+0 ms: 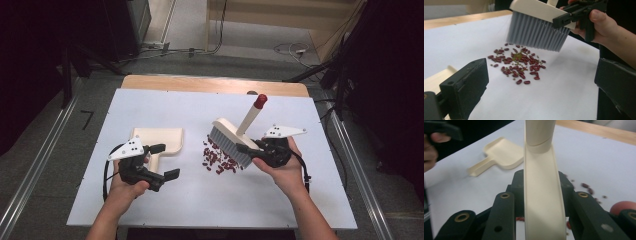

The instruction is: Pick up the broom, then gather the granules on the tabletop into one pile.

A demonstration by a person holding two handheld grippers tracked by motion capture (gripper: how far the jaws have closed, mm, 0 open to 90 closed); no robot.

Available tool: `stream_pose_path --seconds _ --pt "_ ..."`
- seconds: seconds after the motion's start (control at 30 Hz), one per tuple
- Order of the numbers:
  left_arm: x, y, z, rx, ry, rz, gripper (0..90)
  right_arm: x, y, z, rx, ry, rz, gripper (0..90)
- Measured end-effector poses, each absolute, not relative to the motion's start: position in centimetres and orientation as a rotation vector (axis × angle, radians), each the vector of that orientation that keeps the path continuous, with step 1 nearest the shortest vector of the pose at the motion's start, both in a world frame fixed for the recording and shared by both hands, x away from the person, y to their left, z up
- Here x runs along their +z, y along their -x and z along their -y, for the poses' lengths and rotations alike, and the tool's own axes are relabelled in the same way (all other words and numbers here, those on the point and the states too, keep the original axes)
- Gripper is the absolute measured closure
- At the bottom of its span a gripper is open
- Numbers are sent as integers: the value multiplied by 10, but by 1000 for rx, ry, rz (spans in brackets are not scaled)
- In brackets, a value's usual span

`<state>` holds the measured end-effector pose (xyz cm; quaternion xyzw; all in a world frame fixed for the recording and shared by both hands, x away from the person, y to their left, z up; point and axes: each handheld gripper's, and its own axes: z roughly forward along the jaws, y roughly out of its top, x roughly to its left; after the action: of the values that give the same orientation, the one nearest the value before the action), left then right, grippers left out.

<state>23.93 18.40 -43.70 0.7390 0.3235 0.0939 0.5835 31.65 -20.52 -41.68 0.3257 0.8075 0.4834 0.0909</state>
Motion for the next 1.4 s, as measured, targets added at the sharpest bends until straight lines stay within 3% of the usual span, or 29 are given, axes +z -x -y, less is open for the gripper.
stream_pose_path --seconds 0.8,1.4 --pt "-450 -232 -220 441 -1656 -895 0 -424 -340 256 1252 -1232 -2045 659" --pt "-454 -230 -228 463 -1622 -936 0 -460 -371 239 1033 -1208 -2045 659"
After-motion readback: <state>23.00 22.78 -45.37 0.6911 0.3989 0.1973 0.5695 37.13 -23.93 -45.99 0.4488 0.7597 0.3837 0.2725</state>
